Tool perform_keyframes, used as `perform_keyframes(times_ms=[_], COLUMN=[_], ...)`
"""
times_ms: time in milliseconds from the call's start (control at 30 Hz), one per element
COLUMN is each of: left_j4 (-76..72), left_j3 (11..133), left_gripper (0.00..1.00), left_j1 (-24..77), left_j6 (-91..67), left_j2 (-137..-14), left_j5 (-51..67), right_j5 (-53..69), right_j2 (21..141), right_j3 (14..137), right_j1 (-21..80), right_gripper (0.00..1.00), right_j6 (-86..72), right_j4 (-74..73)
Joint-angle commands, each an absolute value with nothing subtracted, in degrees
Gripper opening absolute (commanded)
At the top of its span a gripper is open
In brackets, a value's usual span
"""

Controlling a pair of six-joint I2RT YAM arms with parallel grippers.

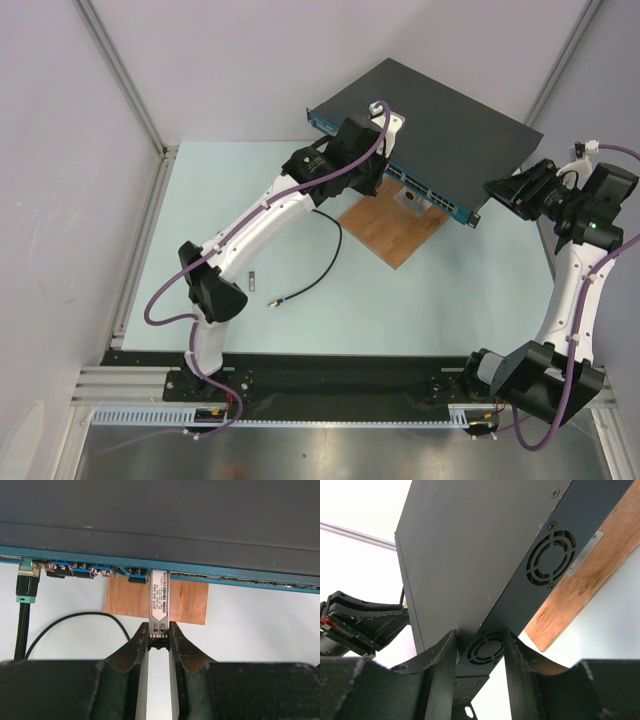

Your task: Insert the plug into the switch port

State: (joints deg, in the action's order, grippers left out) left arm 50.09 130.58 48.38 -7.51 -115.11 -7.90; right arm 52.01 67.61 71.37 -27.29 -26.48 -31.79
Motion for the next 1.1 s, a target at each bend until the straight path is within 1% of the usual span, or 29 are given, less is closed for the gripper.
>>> perform_keyframes(times_ms=[0, 200, 467, 700, 1067], left_j4=[41.9, 43.5, 43.9, 43.7, 40.3], left_j3=[132.7, 129.3, 128.3, 135.2, 139.6], left_gripper=[0.01, 0.00, 0.00, 0.00, 0.00], left_j1=[47.6, 47.6, 48.2, 48.0, 48.0], left_j6=[-6.8, -6.1, -6.3, -5.5, -5.3], left_j2=[-116.1, -114.4, -114.1, -116.5, -118.6], left_j5=[-9.6, -10.9, -10.9, -11.8, -11.2], right_j5=[57.1, 57.1, 57.1, 57.2, 57.2], right_j2=[68.0, 68.0, 68.0, 68.0, 68.0], right_j3=[70.6, 70.7, 70.7, 70.8, 70.8], right_j1=[-22.9, -22.9, -22.9, -22.9, -22.9], right_gripper=[0.22, 0.22, 0.21, 0.21, 0.21], right_j6=[-25.1, -25.2, -25.3, -25.1, -25.0], right_j4=[-31.1, -31.1, -31.0, -31.2, -31.4])
